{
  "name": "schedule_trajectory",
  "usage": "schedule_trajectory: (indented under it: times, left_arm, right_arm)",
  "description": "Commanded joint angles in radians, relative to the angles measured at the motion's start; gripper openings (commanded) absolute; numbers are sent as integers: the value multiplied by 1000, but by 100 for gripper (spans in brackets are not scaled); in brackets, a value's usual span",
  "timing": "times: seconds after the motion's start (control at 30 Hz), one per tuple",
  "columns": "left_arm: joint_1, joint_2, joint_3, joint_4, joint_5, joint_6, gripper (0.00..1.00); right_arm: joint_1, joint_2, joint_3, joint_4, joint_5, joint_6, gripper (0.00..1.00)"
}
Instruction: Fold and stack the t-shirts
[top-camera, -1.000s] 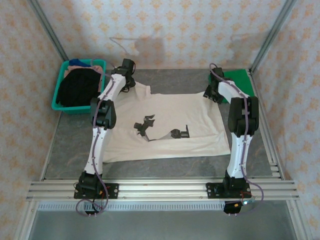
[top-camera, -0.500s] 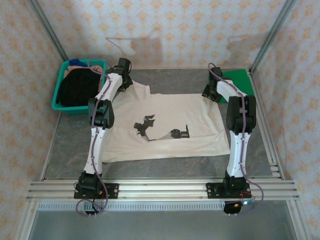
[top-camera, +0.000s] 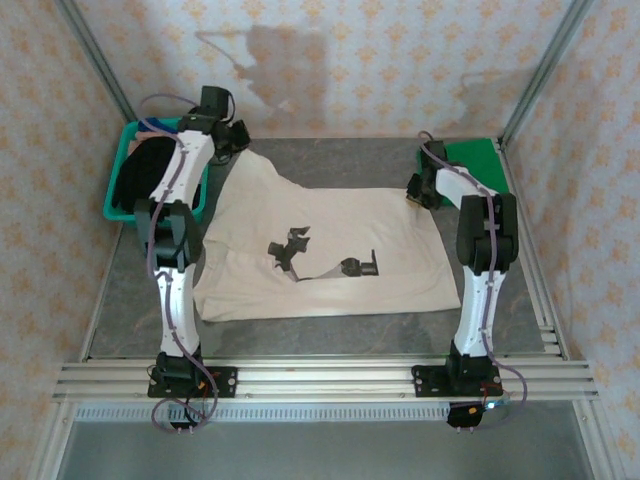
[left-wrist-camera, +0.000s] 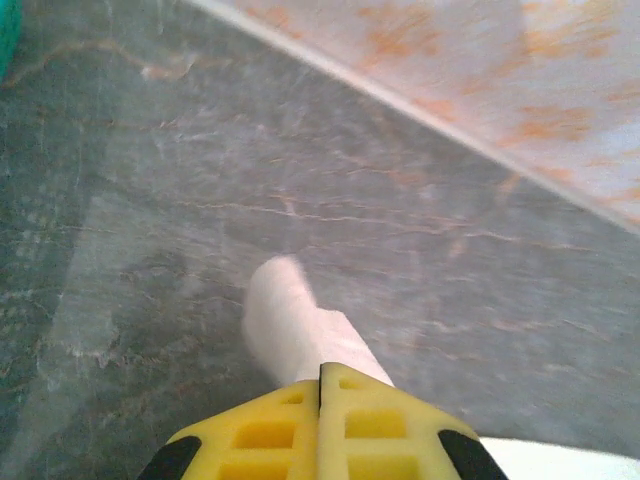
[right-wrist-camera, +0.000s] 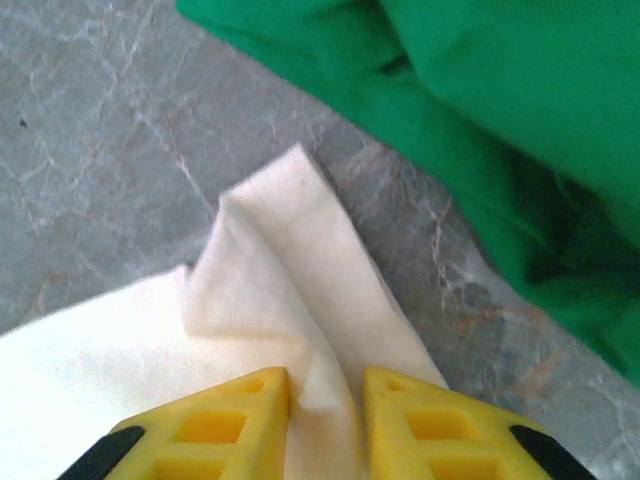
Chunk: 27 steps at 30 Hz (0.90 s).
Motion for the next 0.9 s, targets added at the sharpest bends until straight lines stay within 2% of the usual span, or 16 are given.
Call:
schedule_trajectory:
  times: [0.0, 0.13, 0.2, 0.33, 0.47, 0.63, 0.87]
  left_arm:
    - [2, -74, -119, 72, 69, 36, 0]
    - [1, -170, -271, 102, 106, 59, 0]
    - [0, -217, -354, 102, 113, 81, 0]
    - [0, -334, -569, 145, 71, 114, 0]
    - [4, -379, -659, 141, 10, 131, 0]
    - [23, -407, -695, 113, -42, 114, 0]
    - [64, -431, -694, 98, -74, 114, 0]
  right_arm:
    - [20, -99, -46, -16, 24, -26, 25]
    - [43, -181, -107, -60, 87, -41, 24]
    - [44, -216, -144, -92, 121, -27, 27]
    - [41, -277, -182, -163, 202, 3, 33]
    - [24, -298, -186, -119, 188, 5, 34]
    - [12, -139, -21, -138, 125, 6, 33]
    - [-1, 81, 229, -170, 110, 20, 33]
